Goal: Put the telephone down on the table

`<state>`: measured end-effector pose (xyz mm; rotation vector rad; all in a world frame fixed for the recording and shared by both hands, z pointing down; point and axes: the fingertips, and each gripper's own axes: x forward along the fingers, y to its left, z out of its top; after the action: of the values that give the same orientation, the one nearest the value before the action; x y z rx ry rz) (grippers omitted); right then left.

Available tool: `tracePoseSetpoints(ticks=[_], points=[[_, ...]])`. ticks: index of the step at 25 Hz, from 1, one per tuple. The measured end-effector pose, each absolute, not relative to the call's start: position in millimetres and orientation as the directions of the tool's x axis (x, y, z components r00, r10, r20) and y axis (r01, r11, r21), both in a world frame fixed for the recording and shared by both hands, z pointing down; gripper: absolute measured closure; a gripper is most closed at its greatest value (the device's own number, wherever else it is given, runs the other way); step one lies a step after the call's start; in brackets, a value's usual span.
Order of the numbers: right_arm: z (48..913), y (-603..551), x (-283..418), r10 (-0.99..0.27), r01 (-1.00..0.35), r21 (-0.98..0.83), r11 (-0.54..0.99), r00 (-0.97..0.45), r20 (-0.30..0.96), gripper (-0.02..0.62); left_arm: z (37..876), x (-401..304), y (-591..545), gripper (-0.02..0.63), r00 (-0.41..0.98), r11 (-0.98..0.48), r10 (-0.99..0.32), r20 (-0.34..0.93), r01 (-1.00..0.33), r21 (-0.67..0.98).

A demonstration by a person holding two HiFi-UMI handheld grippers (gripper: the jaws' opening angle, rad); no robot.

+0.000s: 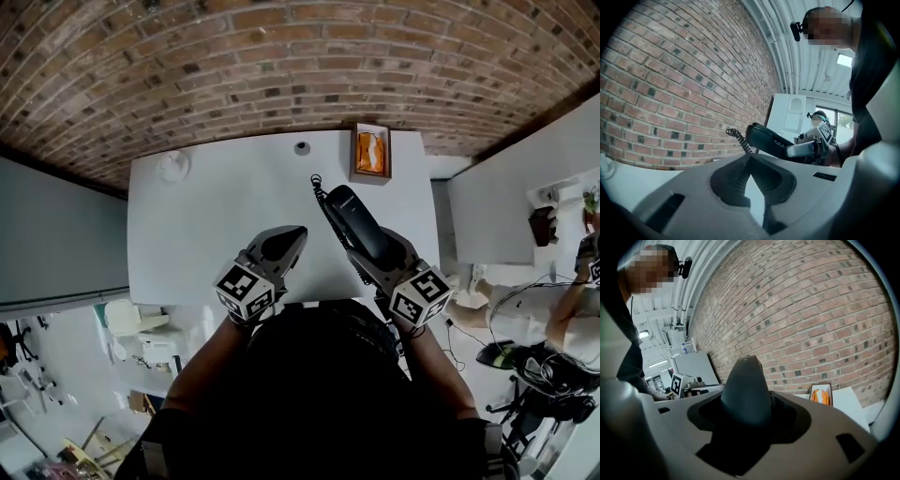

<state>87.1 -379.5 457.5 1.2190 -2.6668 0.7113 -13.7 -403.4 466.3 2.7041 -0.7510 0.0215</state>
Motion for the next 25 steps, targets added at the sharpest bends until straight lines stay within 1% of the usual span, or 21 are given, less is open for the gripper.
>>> tracePoseSetpoints(ticks=[5, 11, 19, 25], points=[[493, -396, 108, -0.664, -0.753, -0.35, 0.558, -0.658, 0.355, 0.313, 490, 9, -415, 0.6, 0.86, -0.79, -0.489, 0.144, -0.507, 0.344], [541, -412, 134, -0.638, -0.756, -0.382, 0.531, -0.653, 0.407, 0.313, 511, 33, -421, 0.6, 0.874, -0.804, -0.452, 0.182, -0.487, 0.342], [599, -426, 151, -0.597, -0.755, -0.406, 0.515, -0.656, 0.461, 0.313, 540, 50, -426, 0.6, 0.869, -0.789, -0.434, 0.239, -0.494, 0.365], [647, -425, 158, -0.567, -0.75, -0.424, 0.508, -0.661, 0.491, 0.313, 553, 57, -422, 0.6, 0.869, -0.8, -0.415, 0.27, -0.49, 0.347]])
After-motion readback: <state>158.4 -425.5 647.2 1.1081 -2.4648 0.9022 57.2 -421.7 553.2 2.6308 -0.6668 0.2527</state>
